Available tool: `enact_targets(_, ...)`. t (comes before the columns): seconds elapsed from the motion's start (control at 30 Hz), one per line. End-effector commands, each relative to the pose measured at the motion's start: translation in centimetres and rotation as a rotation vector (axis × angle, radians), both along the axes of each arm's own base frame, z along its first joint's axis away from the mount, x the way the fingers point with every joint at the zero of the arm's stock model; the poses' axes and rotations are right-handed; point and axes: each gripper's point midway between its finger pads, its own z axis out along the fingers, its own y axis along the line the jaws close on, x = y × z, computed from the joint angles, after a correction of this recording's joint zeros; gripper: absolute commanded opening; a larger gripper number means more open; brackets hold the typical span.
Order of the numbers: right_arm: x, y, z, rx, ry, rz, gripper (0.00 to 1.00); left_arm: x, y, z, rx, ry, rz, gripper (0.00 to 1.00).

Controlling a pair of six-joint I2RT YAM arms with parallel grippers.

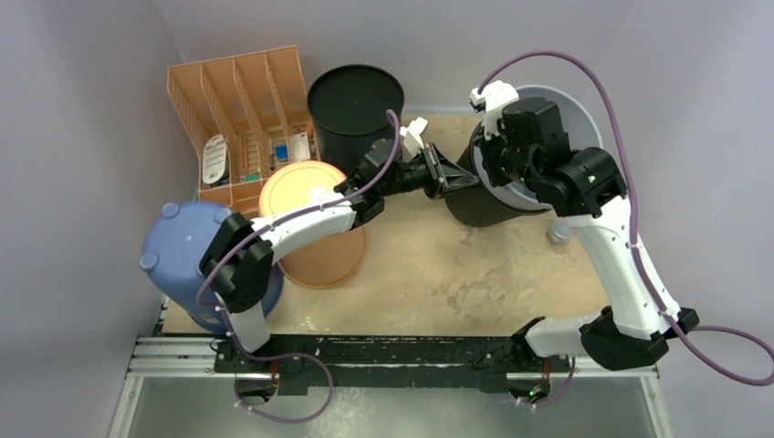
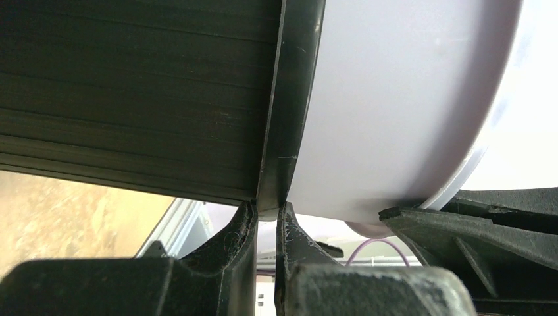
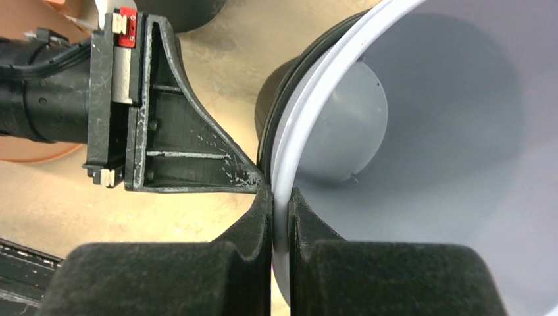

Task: Turn the large container upside down
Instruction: Adjust the container in the container.

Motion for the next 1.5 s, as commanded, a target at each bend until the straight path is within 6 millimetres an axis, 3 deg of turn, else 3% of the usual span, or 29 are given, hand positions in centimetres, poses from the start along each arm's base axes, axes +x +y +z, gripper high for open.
enact_targets(0.0,-2.6,0.0,5.7,0.108,-0.202,0.102,0.00,8.1,7.0,-12.8,0.349,0.203,0.322,0.00)
enact_targets(0.27,-2.6,-1.2,2.7,0.033,-0.136,0.049,0.00,9.9,10.1,-8.9,0.328,0.143,0.368,0.00)
enact_targets(0.4,-2.6,-1.3,2.8,0.031,-0.138,0.046,0.00,10.8,11.8,-7.3,0.298,0.129,0.396,0.00)
enact_targets(0.73,-1.3,0.1,6.9,0.126,-0.209,0.041,0.00,9.0,9.5,-4.8,0.261,0.052,0.309,0.00)
enact_targets(0.93,-0.8,0.0,6.9,0.111,-0.220,0.027,0.00,7.9,9.3,0.1,0.196,-0.064,0.280,0.00)
enact_targets(1.17,-0.2,-0.7,6.2,0.082,-0.218,-0.020,0.00,5.9,10.4,4.5,0.233,-0.219,0.311,0.36)
enact_targets(1.27,0.3,-0.5,5.2,0.053,-0.195,-0.025,0.00,4.2,9.6,6.6,0.241,-0.332,0.292,0.47)
enact_targets(1.4,1.3,0.0,3.5,0.014,-0.145,-0.035,0.00,2.8,8.4,8.8,0.270,-0.446,0.259,0.54)
enact_targets(1.47,2.2,-0.1,3.1,0.008,-0.130,-0.094,0.00,2.7,8.7,9.6,0.267,-0.472,0.272,0.55)
